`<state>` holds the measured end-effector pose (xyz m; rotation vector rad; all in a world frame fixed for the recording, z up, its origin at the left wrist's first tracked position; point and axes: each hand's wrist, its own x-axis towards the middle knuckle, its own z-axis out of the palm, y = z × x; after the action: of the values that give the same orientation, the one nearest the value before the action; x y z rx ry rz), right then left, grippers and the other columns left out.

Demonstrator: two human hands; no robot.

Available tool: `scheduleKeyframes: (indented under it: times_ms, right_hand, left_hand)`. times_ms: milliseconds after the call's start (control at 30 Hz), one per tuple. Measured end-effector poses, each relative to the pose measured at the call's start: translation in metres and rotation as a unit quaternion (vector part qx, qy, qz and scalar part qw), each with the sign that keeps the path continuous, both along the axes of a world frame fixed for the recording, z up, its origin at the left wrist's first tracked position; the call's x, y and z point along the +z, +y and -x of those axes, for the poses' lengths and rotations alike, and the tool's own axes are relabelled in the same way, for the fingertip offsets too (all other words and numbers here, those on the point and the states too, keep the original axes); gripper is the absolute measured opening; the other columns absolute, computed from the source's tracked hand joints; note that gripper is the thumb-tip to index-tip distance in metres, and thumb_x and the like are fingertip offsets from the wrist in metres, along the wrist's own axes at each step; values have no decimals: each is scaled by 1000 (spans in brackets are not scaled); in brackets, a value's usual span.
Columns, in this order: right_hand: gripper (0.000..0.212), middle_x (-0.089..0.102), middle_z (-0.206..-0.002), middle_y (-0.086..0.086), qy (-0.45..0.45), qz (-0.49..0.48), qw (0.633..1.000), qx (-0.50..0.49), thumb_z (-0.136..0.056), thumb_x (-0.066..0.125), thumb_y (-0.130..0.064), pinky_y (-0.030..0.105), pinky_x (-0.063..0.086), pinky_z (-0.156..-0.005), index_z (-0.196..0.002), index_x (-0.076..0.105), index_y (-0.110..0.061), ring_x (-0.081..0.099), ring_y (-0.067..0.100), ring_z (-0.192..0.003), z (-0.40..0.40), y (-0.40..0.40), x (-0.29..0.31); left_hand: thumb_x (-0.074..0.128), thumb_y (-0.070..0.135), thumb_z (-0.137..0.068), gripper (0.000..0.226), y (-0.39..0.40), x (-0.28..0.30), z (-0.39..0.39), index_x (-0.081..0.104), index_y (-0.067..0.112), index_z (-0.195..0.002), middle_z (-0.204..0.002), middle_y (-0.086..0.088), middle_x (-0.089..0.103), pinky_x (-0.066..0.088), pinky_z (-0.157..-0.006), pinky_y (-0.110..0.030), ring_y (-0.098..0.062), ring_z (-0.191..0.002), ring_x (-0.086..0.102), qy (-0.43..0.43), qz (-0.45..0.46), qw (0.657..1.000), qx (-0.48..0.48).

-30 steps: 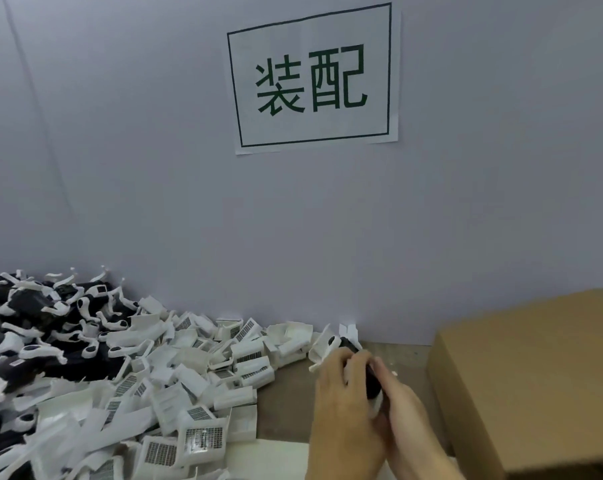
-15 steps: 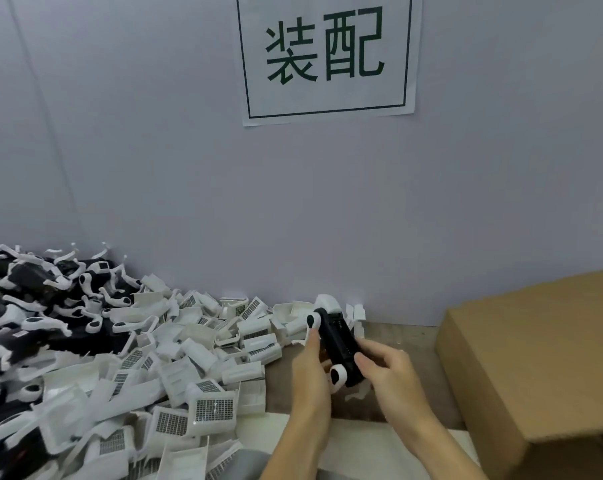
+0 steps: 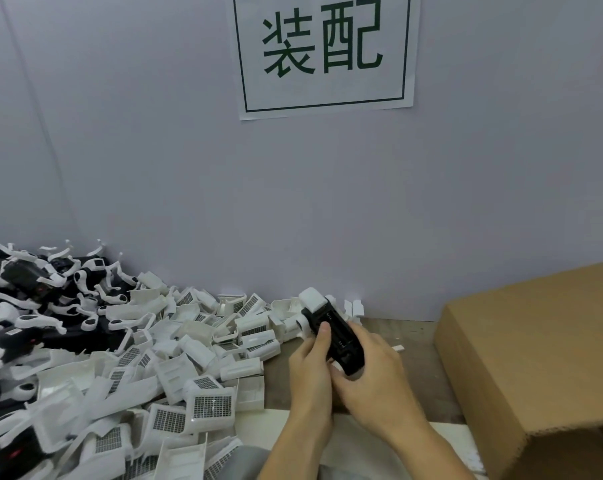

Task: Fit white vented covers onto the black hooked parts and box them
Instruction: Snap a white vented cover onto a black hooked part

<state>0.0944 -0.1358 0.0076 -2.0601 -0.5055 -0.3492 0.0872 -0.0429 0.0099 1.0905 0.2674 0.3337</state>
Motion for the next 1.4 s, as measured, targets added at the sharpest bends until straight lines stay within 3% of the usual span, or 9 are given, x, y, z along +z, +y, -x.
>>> scheduleKeyframes:
  times_ms: [233,467,533,600,767,967,1167,1333,1400]
  right_hand:
    - [25,69,-76,-13,31,55,997,-37,-72,62,-41,25,55,-65,-97,62,-36,63,3,-75,2,-8,6]
    - [34,67,-104,-35,57,-68,993,75,-93,63,-19,10,49,-84,-114,59,-46,58,-18,-101,-1,-9,-2]
    - [42,61,-113,-40,80,-158,982,61,-96,62,-15,6,46,-88,-121,55,-47,51,-21,-112,-4,-12,-1]
    - [47,67,-119,-21,108,-255,959,56,-92,70,-18,17,53,-86,-131,54,-36,59,-6,-115,-11,-14,0]
    - [30,75,-77,-10,98,-365,926,-28,-75,85,-16,9,50,-55,-99,67,-16,71,1,-70,-16,-16,2]
    - [24,74,-73,-8,73,-354,929,-78,-71,88,-23,13,50,-52,-85,71,-15,71,6,-67,-19,-19,-2]
    - [32,76,-87,-5,88,-338,937,-11,-78,83,-21,13,53,-61,-103,66,-12,73,8,-82,-15,-12,-2]
    - [62,61,-121,-17,148,-319,936,34,-83,71,-41,20,48,-90,-138,46,-27,57,-1,-114,-13,-13,-1]
    - [44,61,-119,-19,163,-304,938,24,-93,63,-39,24,49,-87,-134,50,-29,60,-5,-106,-11,-13,-1]
  left_hand:
    - [67,27,-94,19,-6,-1,3,77,12,-90,-82,-5,78,58,-79,-47,-23,-82,75,-14,-126,992,12]
    - [69,10,-93,9,1,-7,-4,76,15,-93,-86,-2,79,58,-75,-29,-16,-83,75,-60,-148,985,67]
    - [69,6,-91,17,0,-9,-4,75,22,-88,-81,2,78,57,-71,-29,-12,-77,73,-71,-218,970,84]
    - [65,7,-90,20,-3,-10,-2,75,24,-88,-79,5,76,58,-71,-34,-13,-74,71,-93,-312,944,58]
    - [52,11,-85,37,-13,-8,7,69,30,-112,-97,19,73,52,-82,-20,0,-91,66,-139,-500,854,-38]
    - [52,11,-86,39,-14,-7,7,67,28,-118,-105,15,70,52,-86,-25,-3,-99,64,-149,-502,851,-42]
    - [56,8,-88,32,-11,-15,-1,72,27,-108,-98,14,67,51,-83,-25,-4,-92,61,-136,-490,860,37]
    - [59,7,-96,23,-6,-8,-6,70,27,-91,-79,10,72,47,-67,-12,-8,-77,65,-67,-289,948,113]
    - [53,13,-102,22,-1,-7,-9,67,22,-88,-79,9,70,45,-58,-10,-12,-79,66,-14,-122,981,147]
